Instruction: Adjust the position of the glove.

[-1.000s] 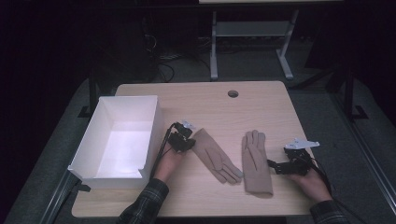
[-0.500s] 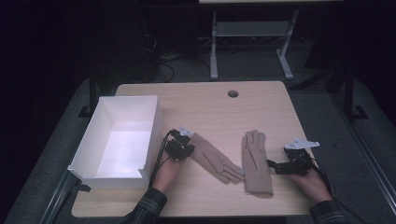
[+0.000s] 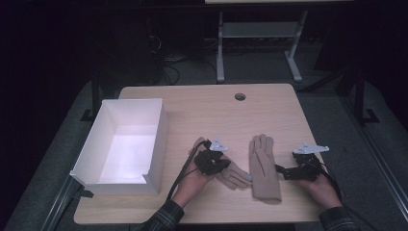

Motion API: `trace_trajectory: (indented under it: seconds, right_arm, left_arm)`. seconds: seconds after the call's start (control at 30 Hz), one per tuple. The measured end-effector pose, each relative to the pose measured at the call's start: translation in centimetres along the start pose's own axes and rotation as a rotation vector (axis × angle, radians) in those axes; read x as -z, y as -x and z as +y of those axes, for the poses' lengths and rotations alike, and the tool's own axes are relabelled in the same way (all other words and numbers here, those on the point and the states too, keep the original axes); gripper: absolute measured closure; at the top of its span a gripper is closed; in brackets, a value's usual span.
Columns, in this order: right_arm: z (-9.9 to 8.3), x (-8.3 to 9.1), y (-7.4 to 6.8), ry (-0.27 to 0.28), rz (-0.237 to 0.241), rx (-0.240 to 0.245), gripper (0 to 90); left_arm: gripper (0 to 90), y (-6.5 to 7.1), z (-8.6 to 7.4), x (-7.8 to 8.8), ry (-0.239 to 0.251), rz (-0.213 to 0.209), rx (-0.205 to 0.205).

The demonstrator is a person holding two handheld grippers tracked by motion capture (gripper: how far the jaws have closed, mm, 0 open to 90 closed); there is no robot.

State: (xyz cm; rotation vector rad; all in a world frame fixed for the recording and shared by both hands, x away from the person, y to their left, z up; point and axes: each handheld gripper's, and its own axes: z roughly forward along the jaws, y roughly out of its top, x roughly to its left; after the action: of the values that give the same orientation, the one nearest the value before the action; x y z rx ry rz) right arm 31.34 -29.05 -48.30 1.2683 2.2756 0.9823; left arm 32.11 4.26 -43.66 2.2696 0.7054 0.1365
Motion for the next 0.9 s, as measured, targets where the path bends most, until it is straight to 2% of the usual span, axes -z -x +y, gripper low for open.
trace_trajectory:
  seconds: [0.13,0.23,0.33,0.63,0.9]
  right_arm:
    - [0.0,0.0,0.0,0.000,0.000,0.000,10.1]
    - [0.0,0.0,0.0,0.000,0.000,0.000,10.1]
    - [0.0,0.0,0.0,0.000,0.001,0.001,10.1]
    - [0.0,0.0,0.0,0.000,0.001,0.000,10.1]
    - [0.0,0.0,0.0,0.000,0.001,0.000,10.1]
  left_arm:
    - [89.7,0.7,-0.2,-1.0,-0.021,-0.017,-0.003]
    - [89.7,0.7,-0.5,-1.7,-0.046,-0.021,-0.011]
    - [89.7,0.5,-0.6,-2.1,-0.044,-0.019,-0.007]
    - [89.7,-1.4,-0.3,-2.6,-0.016,0.038,0.033]
    - [89.7,-3.2,1.0,-3.8,0.000,0.077,0.053]
